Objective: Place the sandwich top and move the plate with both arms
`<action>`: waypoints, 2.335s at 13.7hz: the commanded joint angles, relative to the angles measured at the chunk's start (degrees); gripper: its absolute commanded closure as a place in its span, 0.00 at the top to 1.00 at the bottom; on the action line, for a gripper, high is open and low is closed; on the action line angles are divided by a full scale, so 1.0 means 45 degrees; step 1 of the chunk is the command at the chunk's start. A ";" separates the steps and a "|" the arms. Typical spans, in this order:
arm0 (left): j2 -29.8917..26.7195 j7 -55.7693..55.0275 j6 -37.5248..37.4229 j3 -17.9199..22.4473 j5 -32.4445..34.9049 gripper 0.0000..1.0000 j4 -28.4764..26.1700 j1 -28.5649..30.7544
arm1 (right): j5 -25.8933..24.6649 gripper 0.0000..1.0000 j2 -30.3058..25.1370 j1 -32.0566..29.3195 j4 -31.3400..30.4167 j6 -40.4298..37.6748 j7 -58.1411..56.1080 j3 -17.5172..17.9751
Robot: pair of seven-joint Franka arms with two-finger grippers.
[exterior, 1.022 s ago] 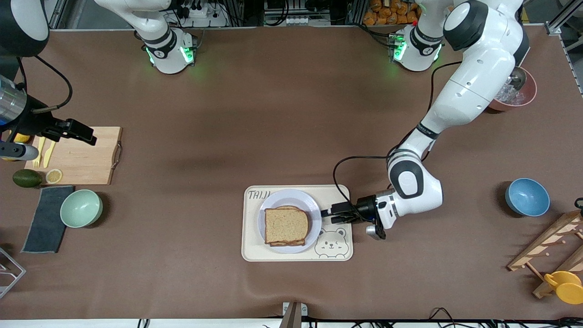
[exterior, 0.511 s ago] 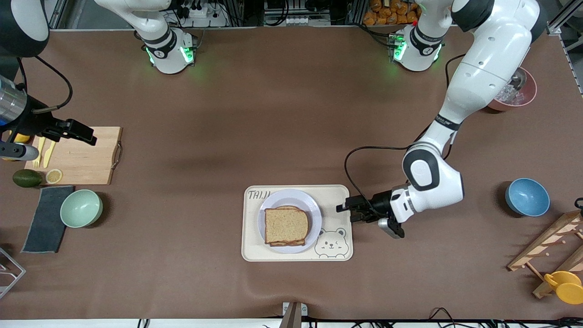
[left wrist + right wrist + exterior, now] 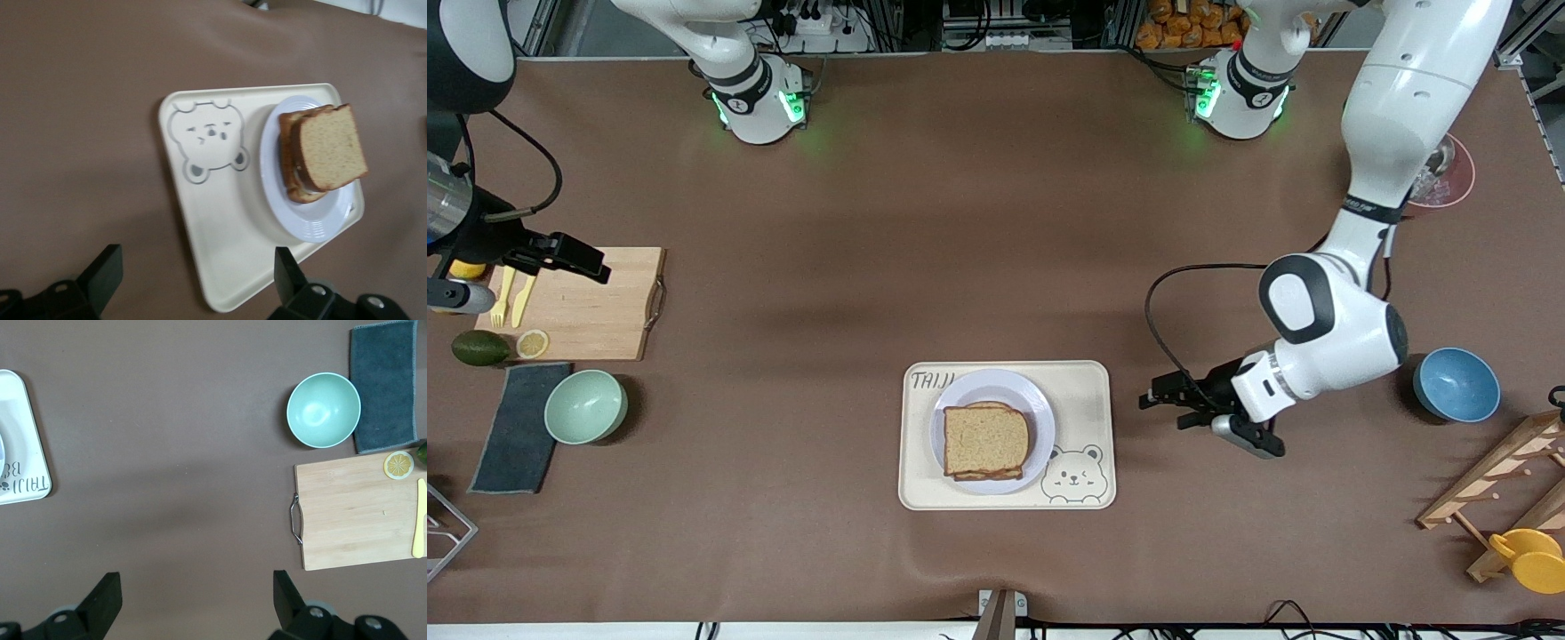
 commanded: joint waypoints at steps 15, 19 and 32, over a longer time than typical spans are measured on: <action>-0.7018 -0.7594 -0.7743 0.3170 0.6566 1.00 -0.0906 -0.1330 | -0.0136 1.00 -0.0011 -0.0288 -0.0017 -0.0094 -0.0101 0.0179; -0.7900 -0.8890 -0.9129 0.3310 0.8459 1.00 -0.0537 -0.2291 | -0.0136 1.00 0.0008 -0.0288 -0.0017 -0.0075 -0.0082 0.0179; -0.8253 -0.6057 -1.1106 0.4091 0.8891 1.00 0.1320 -0.2018 | -0.0097 1.00 0.0067 -0.0386 -0.0017 -0.0056 -0.0101 0.0179</action>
